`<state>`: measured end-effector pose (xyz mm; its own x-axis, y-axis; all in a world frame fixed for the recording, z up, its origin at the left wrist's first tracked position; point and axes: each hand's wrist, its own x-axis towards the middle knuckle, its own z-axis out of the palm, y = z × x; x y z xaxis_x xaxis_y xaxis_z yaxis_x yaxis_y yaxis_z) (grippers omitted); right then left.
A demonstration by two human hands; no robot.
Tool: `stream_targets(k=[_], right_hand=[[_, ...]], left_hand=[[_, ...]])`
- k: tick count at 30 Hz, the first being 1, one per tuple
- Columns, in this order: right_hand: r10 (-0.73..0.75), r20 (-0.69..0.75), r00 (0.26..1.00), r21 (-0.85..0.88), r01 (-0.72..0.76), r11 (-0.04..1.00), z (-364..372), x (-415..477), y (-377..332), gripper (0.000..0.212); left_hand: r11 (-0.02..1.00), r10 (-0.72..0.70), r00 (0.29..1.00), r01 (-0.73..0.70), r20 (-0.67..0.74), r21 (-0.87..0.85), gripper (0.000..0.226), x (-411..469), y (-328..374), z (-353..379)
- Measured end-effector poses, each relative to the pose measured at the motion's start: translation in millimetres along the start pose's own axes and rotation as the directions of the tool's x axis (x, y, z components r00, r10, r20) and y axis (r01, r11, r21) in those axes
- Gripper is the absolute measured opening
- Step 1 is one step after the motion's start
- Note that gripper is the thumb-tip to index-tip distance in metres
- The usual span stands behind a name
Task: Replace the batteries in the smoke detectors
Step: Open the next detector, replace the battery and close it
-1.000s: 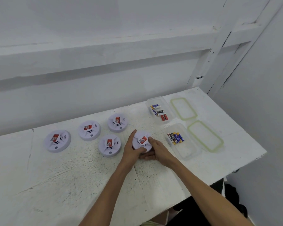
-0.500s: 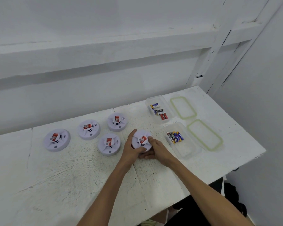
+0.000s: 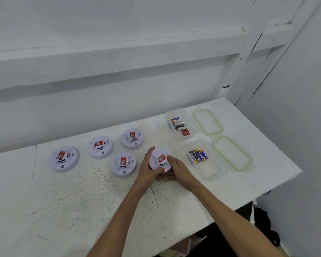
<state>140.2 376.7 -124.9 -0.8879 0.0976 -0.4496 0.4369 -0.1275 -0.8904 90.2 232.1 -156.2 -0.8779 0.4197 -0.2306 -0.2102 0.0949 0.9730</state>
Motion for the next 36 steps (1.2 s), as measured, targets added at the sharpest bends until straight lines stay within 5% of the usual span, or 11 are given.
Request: stream_targets(k=[13,36], right_hand=[[0.0,0.006,1.0,0.042,0.0,0.999,2,0,3,0.05],[0.003,0.062,0.998,0.027,-0.005,1.0,-4,1,6,0.045]], left_hand=[[0.97,-0.097,0.991,0.072,-0.096,-0.23,0.034,-5,-17,-8],[0.982,0.001,0.988,-0.03,-0.152,-0.186,0.04,-10,-13,-5]])
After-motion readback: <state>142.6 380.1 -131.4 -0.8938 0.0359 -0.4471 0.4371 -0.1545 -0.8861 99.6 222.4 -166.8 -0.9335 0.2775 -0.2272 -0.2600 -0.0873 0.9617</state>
